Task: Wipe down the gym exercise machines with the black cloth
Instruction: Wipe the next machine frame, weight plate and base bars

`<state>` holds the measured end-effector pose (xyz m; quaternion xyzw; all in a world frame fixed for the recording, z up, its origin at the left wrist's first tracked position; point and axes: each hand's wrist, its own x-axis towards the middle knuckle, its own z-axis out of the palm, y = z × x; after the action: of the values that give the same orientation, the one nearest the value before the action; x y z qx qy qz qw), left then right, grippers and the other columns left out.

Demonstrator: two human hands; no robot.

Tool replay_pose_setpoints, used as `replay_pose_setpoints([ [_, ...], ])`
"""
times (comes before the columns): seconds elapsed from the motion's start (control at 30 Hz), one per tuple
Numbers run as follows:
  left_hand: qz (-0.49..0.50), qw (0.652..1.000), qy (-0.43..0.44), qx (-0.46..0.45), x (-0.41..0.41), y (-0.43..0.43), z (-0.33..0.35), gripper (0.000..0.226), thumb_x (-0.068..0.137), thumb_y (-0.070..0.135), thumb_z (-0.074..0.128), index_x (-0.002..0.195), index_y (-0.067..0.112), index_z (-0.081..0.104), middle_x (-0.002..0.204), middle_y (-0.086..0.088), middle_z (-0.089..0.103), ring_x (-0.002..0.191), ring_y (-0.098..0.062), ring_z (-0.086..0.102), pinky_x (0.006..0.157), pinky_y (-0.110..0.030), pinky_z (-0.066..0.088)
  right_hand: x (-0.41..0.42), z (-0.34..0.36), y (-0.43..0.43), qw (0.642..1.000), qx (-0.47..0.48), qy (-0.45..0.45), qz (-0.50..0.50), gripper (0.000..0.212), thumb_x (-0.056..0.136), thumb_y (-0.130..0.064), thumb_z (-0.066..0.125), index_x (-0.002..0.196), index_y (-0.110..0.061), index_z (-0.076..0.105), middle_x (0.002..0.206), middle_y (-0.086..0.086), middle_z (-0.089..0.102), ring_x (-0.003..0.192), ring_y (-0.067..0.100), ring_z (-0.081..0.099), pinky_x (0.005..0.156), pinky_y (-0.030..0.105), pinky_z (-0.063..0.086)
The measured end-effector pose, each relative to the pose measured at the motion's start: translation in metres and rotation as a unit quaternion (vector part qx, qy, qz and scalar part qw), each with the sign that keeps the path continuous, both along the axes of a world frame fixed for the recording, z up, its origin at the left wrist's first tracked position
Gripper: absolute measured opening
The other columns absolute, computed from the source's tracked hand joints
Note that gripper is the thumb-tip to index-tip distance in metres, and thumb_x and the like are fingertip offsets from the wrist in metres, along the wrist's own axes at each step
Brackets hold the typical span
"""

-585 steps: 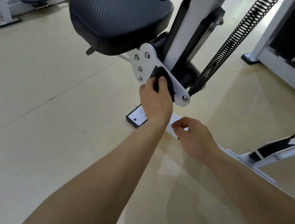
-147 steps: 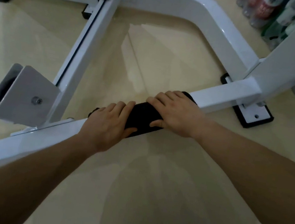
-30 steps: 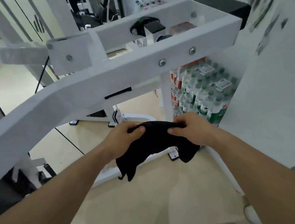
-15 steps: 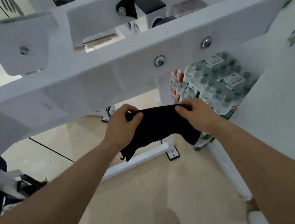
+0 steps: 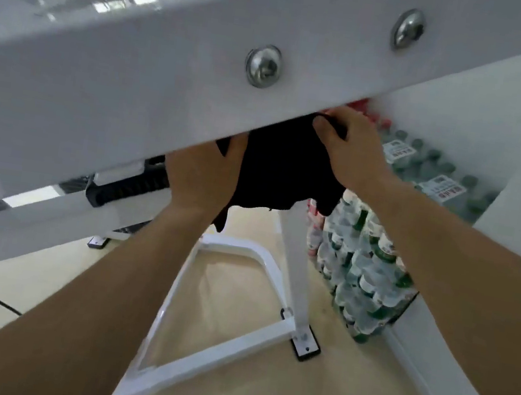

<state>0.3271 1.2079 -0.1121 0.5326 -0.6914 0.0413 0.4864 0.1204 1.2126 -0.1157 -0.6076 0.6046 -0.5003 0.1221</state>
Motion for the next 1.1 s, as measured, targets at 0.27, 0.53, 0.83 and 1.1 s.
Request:
replay_pose_setpoints([
  [0.27, -0.038, 0.999, 0.02, -0.006, -0.01, -0.027, -0.019, 0.032, 0.094, 0.052, 0.058, 0.104, 0.022, 0.056, 0.098, 0.013, 0.06, 0.092, -0.015, 0.056, 0.075, -0.031, 0.037, 0.015, -0.011, -0.031, 0.995, -0.045, -0.083, 0.027, 0.018, 0.102, -0.03, 0.053, 0.091, -0.017, 0.058, 0.084, -0.005, 0.062, 0.077, 0.007, 0.056, 0.069, 0.02, 0.043],
  [0.53, 0.064, 0.973, 0.003, -0.22, -0.013, -0.034, -0.035, 0.038, 0.081, 0.046, 0.07, 0.097, 0.014, 0.056, 0.109, -0.008, 0.054, 0.104, -0.026, 0.05, 0.094, -0.027, 0.025, 0.035, -0.029, -0.029, 0.964, -0.208, -0.088, -0.14, 0.015, 0.089, -0.026, 0.065, 0.086, -0.023, 0.05, 0.079, -0.013, 0.055, 0.074, 0.011, 0.054, 0.075, 0.021, 0.044],
  [0.83, -0.024, 0.981, 0.009, -0.194, -0.028, -0.037, -0.043, 0.025, 0.099, 0.027, 0.051, 0.109, 0.012, 0.069, 0.091, -0.005, 0.072, 0.077, -0.029, 0.065, 0.064, -0.03, 0.04, 0.054, -0.049, -0.019, 0.968, -0.144, -0.201, 0.045, 0.028, 0.108, -0.03, 0.035, 0.116, -0.018, 0.059, 0.101, -0.011, 0.063, 0.093, 0.0, 0.058, 0.083, 0.022, 0.045],
  [1.1, -0.099, 0.976, 0.176, -0.079, -0.077, -0.009, -0.049, 0.045, 0.107, 0.024, 0.037, 0.146, 0.006, 0.046, 0.136, -0.011, 0.057, 0.117, -0.022, 0.057, 0.089, -0.013, 0.037, 0.054, -0.053, -0.036, 0.985, -0.118, -0.071, 0.105, 0.049, 0.109, -0.037, 0.03, 0.148, -0.009, 0.041, 0.133, -0.014, 0.051, 0.112, -0.014, 0.05, 0.105, 0.006, 0.031],
])
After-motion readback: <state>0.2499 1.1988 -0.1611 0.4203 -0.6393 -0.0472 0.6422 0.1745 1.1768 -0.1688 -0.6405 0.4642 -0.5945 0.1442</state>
